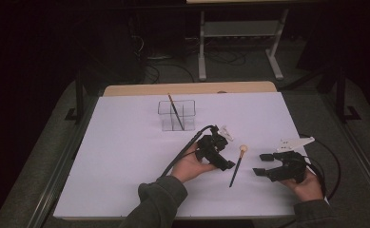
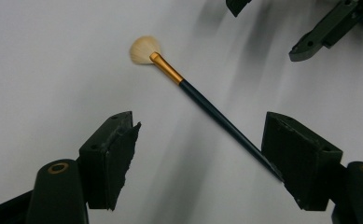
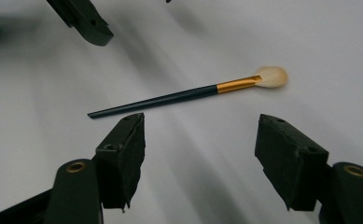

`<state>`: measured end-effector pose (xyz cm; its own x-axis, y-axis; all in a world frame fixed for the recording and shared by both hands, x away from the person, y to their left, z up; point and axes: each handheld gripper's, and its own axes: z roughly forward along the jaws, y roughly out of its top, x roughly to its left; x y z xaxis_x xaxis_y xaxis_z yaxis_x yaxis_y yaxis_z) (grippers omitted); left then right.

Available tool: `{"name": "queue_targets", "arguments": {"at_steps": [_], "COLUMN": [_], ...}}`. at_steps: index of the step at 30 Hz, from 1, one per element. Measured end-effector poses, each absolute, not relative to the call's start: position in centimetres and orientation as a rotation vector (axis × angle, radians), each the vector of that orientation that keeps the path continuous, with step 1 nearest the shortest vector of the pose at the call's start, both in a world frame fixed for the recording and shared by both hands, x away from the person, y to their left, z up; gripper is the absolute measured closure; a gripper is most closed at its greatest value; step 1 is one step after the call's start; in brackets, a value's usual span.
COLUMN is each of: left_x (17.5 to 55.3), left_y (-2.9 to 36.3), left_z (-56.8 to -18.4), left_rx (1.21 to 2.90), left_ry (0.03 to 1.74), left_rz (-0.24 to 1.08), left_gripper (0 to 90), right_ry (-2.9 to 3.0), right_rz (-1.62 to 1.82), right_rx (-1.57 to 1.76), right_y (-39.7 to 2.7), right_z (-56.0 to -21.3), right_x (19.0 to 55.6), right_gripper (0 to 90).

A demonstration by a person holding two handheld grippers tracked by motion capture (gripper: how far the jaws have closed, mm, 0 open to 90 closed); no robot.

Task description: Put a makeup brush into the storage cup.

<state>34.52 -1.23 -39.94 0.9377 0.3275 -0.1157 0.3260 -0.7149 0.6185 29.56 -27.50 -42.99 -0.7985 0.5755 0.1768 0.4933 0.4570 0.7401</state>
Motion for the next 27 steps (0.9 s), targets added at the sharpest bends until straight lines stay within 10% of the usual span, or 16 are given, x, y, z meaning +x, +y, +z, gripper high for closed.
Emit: {"name": "queue_targets", "arguments": {"at_steps": [27], "left_x": [35.3], "left_y": [-3.4], "left_z": [-41.4], "left_rx": [2.434], "left_ry": [0.508], "left_rz": [-0.014], "left_gripper": [32.1], "right_ry": [2.600], "right_rz": [1.262], "right_rx": [0.966], "right_y": [-27.6], "right_z": [-43.0], "right_x": [29.5], "right_gripper": [32.1]}}
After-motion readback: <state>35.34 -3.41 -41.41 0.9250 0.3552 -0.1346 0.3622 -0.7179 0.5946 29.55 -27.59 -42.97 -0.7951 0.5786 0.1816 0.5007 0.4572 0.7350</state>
